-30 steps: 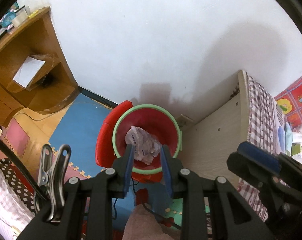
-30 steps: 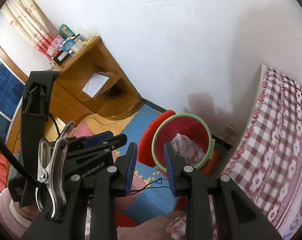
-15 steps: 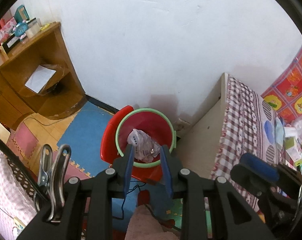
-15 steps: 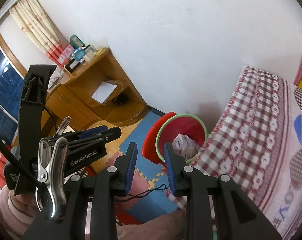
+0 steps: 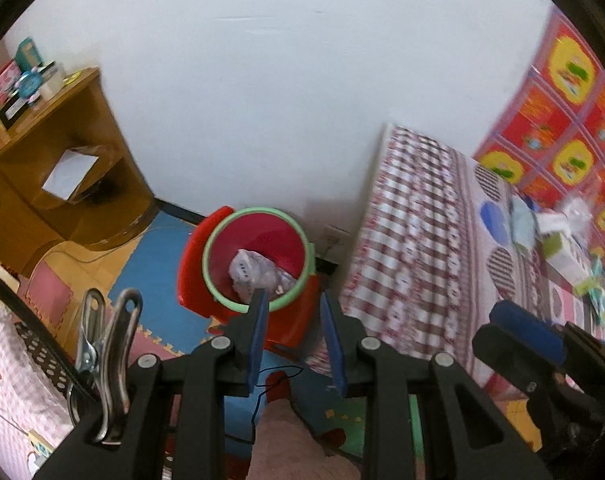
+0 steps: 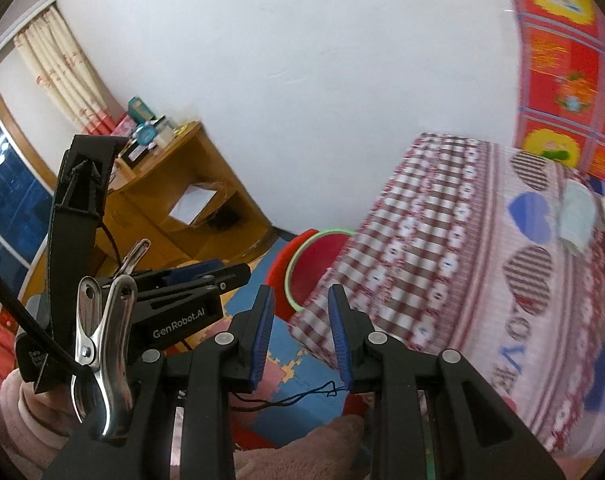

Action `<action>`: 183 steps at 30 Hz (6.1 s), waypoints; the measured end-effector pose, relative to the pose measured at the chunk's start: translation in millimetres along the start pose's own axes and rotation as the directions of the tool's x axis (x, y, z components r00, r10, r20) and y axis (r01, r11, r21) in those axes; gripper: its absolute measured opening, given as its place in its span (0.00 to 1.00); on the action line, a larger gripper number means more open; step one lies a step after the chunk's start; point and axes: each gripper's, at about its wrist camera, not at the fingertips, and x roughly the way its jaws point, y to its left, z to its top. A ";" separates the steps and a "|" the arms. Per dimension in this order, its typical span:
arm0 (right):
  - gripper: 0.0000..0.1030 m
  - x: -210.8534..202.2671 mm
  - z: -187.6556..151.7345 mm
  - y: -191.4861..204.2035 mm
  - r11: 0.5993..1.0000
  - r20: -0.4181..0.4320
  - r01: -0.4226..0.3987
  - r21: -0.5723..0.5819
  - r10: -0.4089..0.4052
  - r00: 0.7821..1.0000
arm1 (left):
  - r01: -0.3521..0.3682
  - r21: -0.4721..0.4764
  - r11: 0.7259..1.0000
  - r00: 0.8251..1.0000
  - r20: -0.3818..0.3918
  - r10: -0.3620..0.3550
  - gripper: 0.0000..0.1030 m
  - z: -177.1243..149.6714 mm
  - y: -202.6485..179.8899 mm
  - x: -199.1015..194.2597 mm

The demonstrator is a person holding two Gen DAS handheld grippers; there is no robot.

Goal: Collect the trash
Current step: 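Move both grippers back from the bucket toward the bed, then move the left gripper to the light blue pad while the right gripper approaches the white rolled cloth, then close the right gripper on the white rolled cloth while the left gripper closes on the blue pad, then carry the blue pad and white cloth in both grippers toward the red bucket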

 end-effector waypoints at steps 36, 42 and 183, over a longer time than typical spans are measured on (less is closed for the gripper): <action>0.30 -120.7 -21.8 -168.5 0.929 0.094 0.256 0.268 -0.290 0.953 | 0.214 0.288 0.934 0.977 -0.061 -0.205 0.27 -18.5 -222.8 9.2; 0.31 -112.5 -7.9 -206.4 0.907 0.080 0.277 0.318 -0.317 0.945 | 0.246 0.315 0.916 0.969 -0.088 -0.230 0.27 0.8 -253.0 33.4; 0.10 -97.2 -22.1 -168.1 0.929 0.037 0.255 0.267 -0.275 0.961 | 0.284 0.221 0.933 0.957 -0.011 -0.288 0.24 -16.3 -222.7 17.7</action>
